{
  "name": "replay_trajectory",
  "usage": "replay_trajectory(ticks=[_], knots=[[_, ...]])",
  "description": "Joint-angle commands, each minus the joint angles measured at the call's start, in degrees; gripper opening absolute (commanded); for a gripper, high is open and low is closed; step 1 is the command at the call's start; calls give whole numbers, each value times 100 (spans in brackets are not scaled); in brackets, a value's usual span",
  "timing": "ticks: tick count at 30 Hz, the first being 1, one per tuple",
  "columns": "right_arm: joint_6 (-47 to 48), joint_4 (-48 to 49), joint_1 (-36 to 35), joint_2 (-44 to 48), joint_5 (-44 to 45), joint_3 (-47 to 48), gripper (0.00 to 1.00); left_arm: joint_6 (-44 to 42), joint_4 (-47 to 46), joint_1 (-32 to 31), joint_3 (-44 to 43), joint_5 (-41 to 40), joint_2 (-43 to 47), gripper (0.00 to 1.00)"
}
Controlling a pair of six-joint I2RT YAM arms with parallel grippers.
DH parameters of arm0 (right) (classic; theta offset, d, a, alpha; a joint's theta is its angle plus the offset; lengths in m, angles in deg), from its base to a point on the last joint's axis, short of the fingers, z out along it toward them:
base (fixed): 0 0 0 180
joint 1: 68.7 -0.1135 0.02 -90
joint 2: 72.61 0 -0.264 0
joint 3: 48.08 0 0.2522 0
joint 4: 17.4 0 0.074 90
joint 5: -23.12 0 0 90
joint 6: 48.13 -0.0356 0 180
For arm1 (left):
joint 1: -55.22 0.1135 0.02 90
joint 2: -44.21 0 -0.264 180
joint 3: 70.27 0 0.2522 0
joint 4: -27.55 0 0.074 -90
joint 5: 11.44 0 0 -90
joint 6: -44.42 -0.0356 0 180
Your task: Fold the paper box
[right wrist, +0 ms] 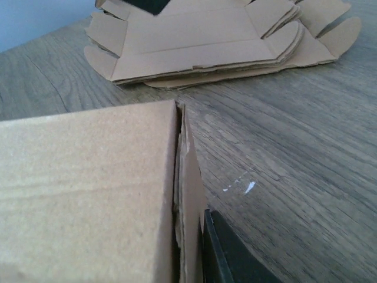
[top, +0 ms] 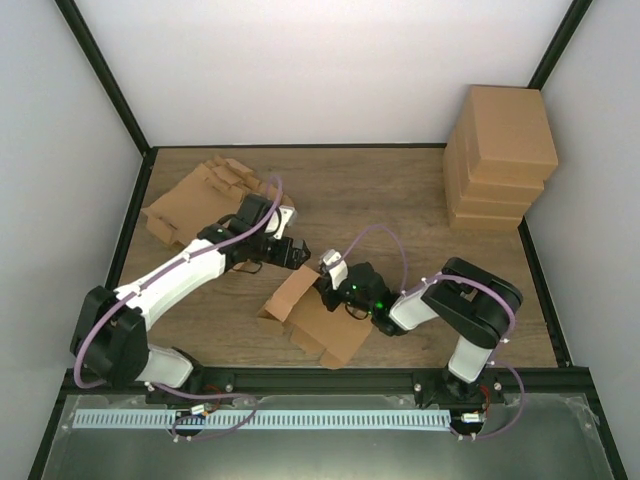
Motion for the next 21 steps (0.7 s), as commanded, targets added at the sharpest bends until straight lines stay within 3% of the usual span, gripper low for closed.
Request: replay_trajectory(ticks=[1,10,15,21], knots=[[-36,177,-131,1,454,-97,12,-127,-361,10,171,796,-174,87],[18,406,-243,-152,592,-95,12,-32,-726,10,744,959,-113,73],[16,393,-243,-180,579,-60,13,20,-899,10,884,878,-219,59],[-22,550,-243,-327,658,-67,16,21,-991,10,920,862,-316,59]])
